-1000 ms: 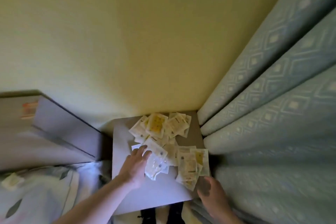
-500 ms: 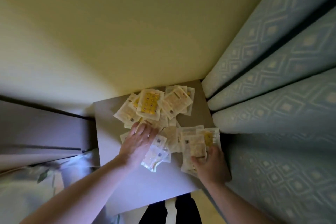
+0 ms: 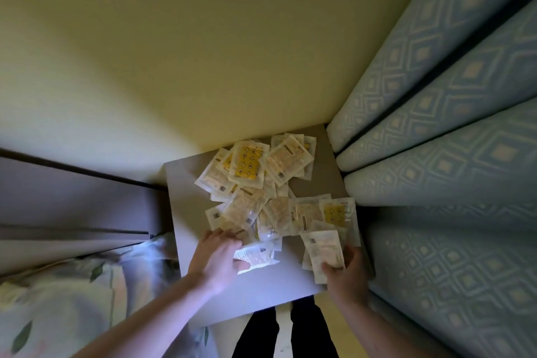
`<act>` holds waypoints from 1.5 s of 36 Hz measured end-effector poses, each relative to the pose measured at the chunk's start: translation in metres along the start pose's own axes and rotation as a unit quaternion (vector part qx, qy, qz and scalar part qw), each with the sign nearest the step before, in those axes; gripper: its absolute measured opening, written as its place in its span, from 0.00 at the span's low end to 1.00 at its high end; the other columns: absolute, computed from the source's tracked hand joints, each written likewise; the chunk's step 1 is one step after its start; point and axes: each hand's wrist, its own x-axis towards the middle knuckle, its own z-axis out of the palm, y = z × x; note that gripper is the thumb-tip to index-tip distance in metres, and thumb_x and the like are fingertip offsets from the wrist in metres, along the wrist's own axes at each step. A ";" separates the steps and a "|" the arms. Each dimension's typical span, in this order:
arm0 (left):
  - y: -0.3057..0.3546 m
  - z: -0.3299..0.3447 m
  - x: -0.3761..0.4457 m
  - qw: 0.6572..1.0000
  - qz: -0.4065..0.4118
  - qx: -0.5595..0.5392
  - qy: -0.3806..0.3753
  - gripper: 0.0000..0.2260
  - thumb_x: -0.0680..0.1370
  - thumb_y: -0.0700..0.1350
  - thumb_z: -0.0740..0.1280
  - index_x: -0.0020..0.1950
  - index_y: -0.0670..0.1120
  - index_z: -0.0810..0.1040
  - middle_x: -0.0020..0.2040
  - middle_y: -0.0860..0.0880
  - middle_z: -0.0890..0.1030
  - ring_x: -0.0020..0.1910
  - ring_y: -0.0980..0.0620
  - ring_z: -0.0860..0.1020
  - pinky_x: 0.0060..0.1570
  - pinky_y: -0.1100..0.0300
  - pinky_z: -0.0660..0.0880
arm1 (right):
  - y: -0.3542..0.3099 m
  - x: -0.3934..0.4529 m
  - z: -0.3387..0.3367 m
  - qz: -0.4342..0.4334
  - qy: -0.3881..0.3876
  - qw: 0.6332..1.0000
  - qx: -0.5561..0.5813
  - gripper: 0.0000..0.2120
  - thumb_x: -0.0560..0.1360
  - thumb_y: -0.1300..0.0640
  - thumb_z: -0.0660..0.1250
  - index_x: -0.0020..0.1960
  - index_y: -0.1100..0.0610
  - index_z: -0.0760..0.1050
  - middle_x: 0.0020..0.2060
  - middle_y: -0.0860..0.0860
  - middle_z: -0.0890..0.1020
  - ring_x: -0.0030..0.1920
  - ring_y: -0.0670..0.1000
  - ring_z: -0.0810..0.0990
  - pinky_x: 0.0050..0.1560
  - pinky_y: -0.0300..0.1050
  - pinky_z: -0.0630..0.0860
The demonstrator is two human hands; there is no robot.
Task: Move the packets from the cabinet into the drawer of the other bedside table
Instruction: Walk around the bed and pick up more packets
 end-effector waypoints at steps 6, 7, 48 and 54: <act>0.009 0.009 -0.020 0.987 -0.098 -0.123 0.040 0.15 0.73 0.60 0.74 0.47 0.49 0.83 0.46 0.55 0.81 0.46 0.52 0.79 0.43 0.62 0.67 | 0.011 0.007 0.006 0.063 -0.002 0.998 0.003 0.32 0.68 0.59 0.81 0.68 0.59 0.70 0.57 0.57 0.83 0.52 0.61 0.84 0.45 0.54 0.83; 0.009 0.011 -0.021 0.982 -0.114 -0.143 0.038 0.15 0.72 0.60 0.75 0.48 0.49 0.84 0.47 0.55 0.82 0.46 0.52 0.79 0.42 0.62 0.68 | 0.012 0.009 0.008 0.066 -0.002 0.998 0.008 0.32 0.68 0.58 0.81 0.67 0.59 0.70 0.56 0.57 0.83 0.51 0.61 0.84 0.44 0.54 0.83; 0.029 -0.019 -0.076 0.851 -0.261 -0.454 0.032 0.19 0.63 0.56 0.82 0.46 0.49 0.81 0.41 0.56 0.87 0.41 0.58 0.85 0.41 0.54 0.83 | -0.054 -0.001 -0.061 -0.065 -0.063 0.995 -0.051 0.09 0.76 0.61 0.73 0.56 0.53 0.79 0.45 0.49 0.83 0.40 0.44 0.79 0.33 0.38 0.72; 0.029 -0.047 -0.116 0.828 -0.265 -0.491 0.058 0.28 0.58 0.64 0.79 0.51 0.50 0.80 0.47 0.55 0.86 0.45 0.55 0.86 0.46 0.50 0.83 | -0.070 -0.071 -0.088 -0.089 -0.125 0.986 -0.067 0.11 0.76 0.61 0.74 0.58 0.55 0.79 0.48 0.51 0.85 0.46 0.49 0.84 0.36 0.39 0.79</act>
